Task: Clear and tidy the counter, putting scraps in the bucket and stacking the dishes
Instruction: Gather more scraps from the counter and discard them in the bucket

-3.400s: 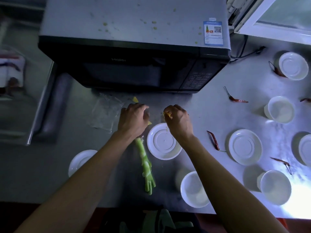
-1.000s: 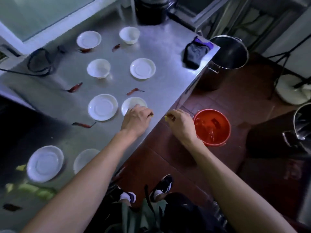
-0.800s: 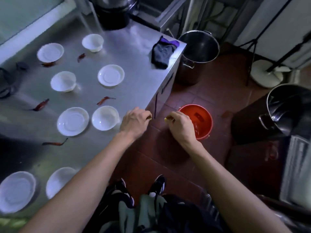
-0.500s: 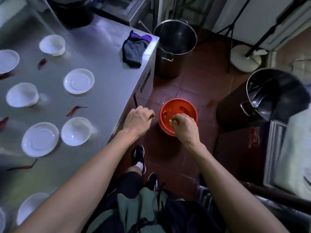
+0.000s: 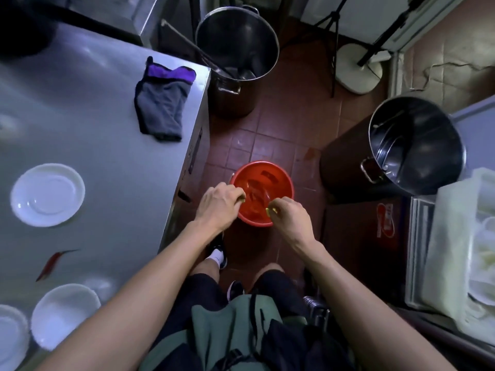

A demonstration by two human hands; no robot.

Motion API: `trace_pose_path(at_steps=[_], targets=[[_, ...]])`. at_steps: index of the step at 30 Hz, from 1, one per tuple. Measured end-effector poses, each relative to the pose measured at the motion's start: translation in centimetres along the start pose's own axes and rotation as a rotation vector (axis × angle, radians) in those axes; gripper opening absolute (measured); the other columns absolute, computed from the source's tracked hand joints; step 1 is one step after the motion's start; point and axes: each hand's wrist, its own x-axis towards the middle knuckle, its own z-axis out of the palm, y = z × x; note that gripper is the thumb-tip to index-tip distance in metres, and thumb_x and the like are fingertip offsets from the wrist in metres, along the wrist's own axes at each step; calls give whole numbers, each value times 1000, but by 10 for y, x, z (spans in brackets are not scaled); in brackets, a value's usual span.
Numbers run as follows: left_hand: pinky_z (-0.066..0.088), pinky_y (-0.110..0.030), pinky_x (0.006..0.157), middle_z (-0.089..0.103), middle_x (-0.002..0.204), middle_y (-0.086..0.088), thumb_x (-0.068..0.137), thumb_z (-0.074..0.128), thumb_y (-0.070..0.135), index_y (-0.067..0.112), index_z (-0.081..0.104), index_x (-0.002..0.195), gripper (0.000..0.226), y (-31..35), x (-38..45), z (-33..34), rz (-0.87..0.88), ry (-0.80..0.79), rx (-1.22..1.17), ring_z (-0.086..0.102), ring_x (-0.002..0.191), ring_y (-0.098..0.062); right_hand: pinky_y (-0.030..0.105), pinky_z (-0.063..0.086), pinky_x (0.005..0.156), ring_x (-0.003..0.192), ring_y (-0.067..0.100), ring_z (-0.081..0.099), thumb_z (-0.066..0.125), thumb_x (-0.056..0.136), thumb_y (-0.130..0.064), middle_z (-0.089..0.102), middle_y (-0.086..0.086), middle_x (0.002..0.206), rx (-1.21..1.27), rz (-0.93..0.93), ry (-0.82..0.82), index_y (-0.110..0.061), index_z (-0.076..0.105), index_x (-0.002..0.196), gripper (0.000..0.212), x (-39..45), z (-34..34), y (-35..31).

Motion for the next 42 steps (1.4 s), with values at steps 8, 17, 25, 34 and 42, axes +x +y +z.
trace_pose_path(at_steps=[8, 17, 25, 34, 42], targets=[[40, -37, 84, 67, 104, 4, 96, 55, 31, 26, 68, 106, 17, -9, 55, 15, 50, -136, 53, 55, 99, -23, 35, 51, 71, 85, 22, 63, 67, 89, -22, 68, -2, 92, 99, 148, -38, -21, 73, 92, 7, 44, 9, 27], [42, -36, 86, 66, 102, 7, 94, 58, 29, 28, 67, 104, 13, 2, 97, 65, -47, -218, 40, 55, 99, -20, 35, 51, 75, 88, 20, 63, 66, 88, -21, 68, -3, 92, 179, 191, -125, -22, 73, 92, 7, 88, 37, 76], [42, -36, 91, 66, 105, 8, 97, 55, 30, 29, 65, 107, 15, -13, 145, 133, -83, -305, 52, 53, 101, -19, 30, 37, 60, 83, 25, 61, 62, 92, -21, 63, -2, 89, 105, 65, -209, -21, 69, 92, 7, 131, 90, 125], [45, -41, 93, 66, 104, 5, 96, 57, 27, 26, 66, 108, 15, -66, 182, 245, -82, -430, 42, 55, 102, -21, 39, 53, 72, 90, 25, 62, 63, 92, -23, 65, -1, 96, 147, 221, -283, -23, 70, 97, 9, 171, 201, 212], [37, -37, 87, 65, 104, 8, 97, 54, 28, 29, 65, 107, 16, -92, 208, 332, -15, -428, 49, 53, 102, -20, 40, 52, 80, 92, 25, 64, 65, 89, -19, 69, 0, 99, 255, 313, -287, -23, 70, 97, 10, 202, 276, 249]])
